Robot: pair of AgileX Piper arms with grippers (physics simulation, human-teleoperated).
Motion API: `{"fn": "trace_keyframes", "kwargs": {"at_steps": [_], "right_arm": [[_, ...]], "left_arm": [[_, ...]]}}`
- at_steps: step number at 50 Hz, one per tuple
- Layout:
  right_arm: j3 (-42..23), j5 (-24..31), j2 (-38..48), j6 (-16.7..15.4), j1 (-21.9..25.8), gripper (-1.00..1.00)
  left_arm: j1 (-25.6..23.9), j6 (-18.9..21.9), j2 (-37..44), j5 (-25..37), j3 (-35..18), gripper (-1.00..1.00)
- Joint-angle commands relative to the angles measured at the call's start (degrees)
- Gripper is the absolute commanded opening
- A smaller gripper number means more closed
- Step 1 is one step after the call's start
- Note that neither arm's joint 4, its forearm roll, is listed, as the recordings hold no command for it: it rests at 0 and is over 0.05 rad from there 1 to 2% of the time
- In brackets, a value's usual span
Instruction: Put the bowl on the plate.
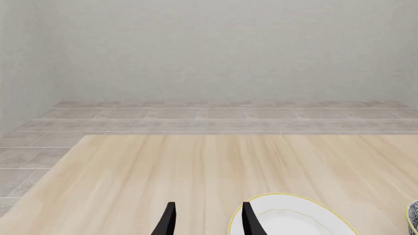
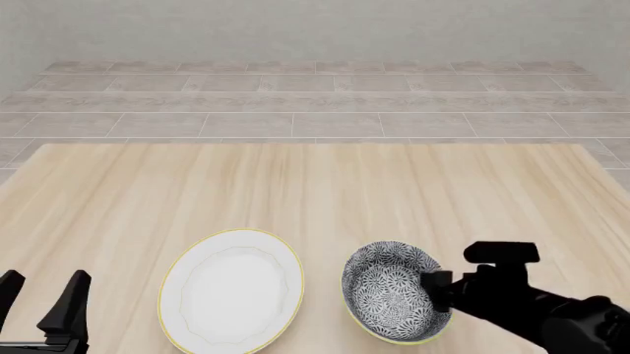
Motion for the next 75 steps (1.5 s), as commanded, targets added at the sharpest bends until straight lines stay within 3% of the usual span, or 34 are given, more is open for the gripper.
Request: {"fn": "trace_keyframes", "kwargs": {"at_steps": [1,26,50,51,75], "right_arm": [[1.0,-3.2,2.7,0.5,0.3,1.00],[2.2,-7.1,6.2,1.9,1.2,1.00],[1.6,-5.6,5.2,1.9,1.0,1.00],[1.6,-5.7,5.3,2.0,0.9,-1.00],[2.2,-4.2,2.6,1.8,-0.9,-1.00]], "left_arm": [[0.0,0.0,0.0,0.0,0.0,1.00],[0.0,0.0,0.0,0.0,0.0,1.00],[0.0,0.0,0.0,0.0,0.0,1.00],[0.0,0.0,0.0,0.0,0.0,1.00],[0.0,0.0,0.0,0.0,0.0,1.00]]}}
